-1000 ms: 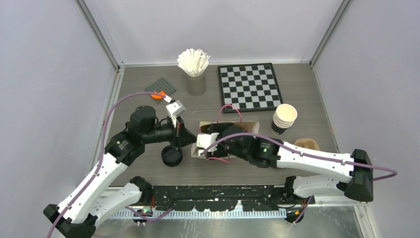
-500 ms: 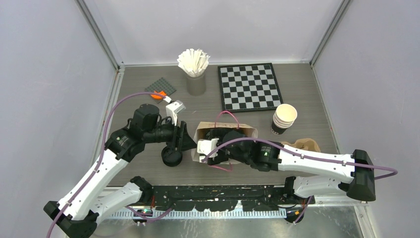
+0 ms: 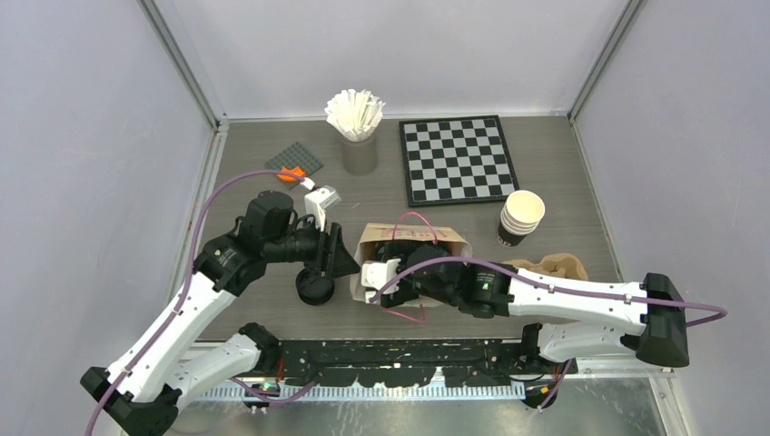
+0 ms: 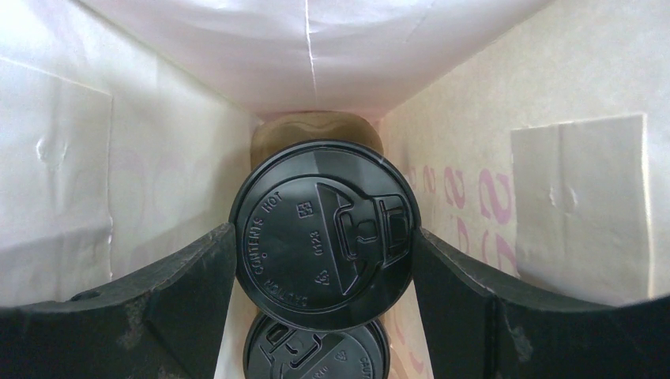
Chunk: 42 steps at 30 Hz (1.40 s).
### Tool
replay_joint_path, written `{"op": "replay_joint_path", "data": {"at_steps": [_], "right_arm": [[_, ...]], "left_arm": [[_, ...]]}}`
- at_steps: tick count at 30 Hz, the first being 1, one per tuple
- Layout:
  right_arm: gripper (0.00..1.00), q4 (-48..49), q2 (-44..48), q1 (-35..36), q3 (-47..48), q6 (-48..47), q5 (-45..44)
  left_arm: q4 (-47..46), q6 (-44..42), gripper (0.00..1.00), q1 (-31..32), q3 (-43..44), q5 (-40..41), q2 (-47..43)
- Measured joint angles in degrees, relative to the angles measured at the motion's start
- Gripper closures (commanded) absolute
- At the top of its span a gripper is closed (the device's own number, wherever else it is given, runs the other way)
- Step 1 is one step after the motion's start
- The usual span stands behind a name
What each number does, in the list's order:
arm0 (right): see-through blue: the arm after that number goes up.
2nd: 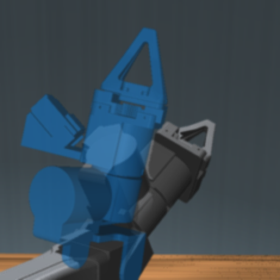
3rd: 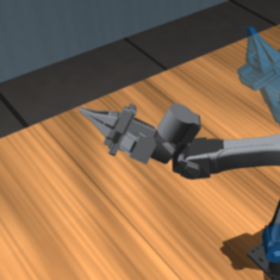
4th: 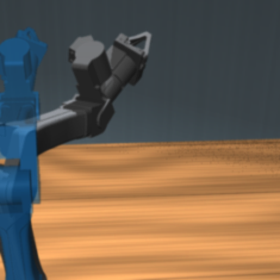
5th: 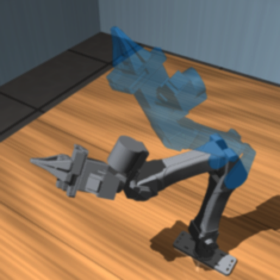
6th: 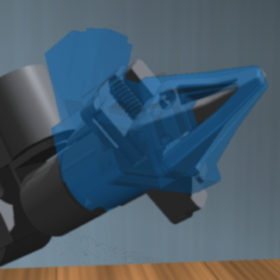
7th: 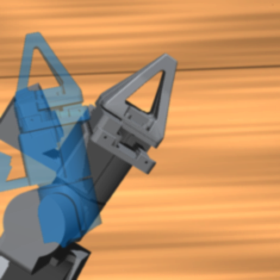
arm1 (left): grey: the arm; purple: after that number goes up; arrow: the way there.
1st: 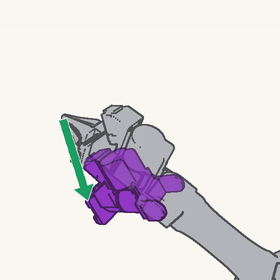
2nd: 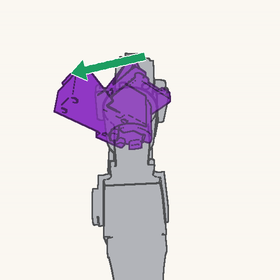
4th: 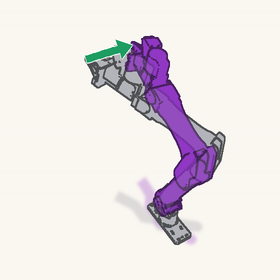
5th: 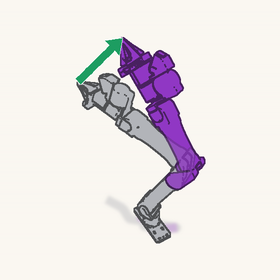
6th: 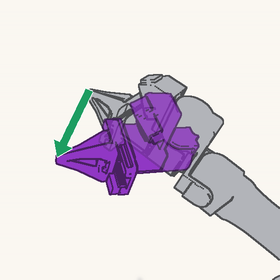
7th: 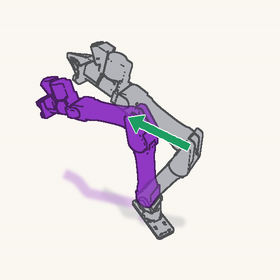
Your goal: Pack the takeout coffee
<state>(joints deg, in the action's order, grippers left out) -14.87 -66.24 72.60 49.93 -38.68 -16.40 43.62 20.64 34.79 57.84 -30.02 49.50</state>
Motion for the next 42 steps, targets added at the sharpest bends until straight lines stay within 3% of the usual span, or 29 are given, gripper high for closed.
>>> {"op": "replay_joint_path", "data": {"at_steps": [7,9,12,15,42], "right_arm": [[0.23,0.6,0.0,0.0,-0.3,0.0,0.0],[0.22,0.8,0.0,0.0,-0.4,0.0,0.0],[0.23,1.0,0.0,0.0,-0.5,0.2,0.0],[0.22,1.3,0.0,0.0,-0.7,0.3,0.1],[0.22,5.4,-2.4,0.1,-0.8,-0.5,4.5]], "left_arm": [[0.0,0.0,0.58,0.0,0.0,-0.5,0.4],[0.0,0.0,0.67,0.0,0.0,-0.8,0.7],[0.0,-0.2,0.89,0.0,0.0,-1.4,0.9],[-0.3,-0.3,1.00,0.0,0.0,-2.2,0.8],[-3.1,-10.6,1.00,0.1,-5.7,-7.2,-6.6]]}}
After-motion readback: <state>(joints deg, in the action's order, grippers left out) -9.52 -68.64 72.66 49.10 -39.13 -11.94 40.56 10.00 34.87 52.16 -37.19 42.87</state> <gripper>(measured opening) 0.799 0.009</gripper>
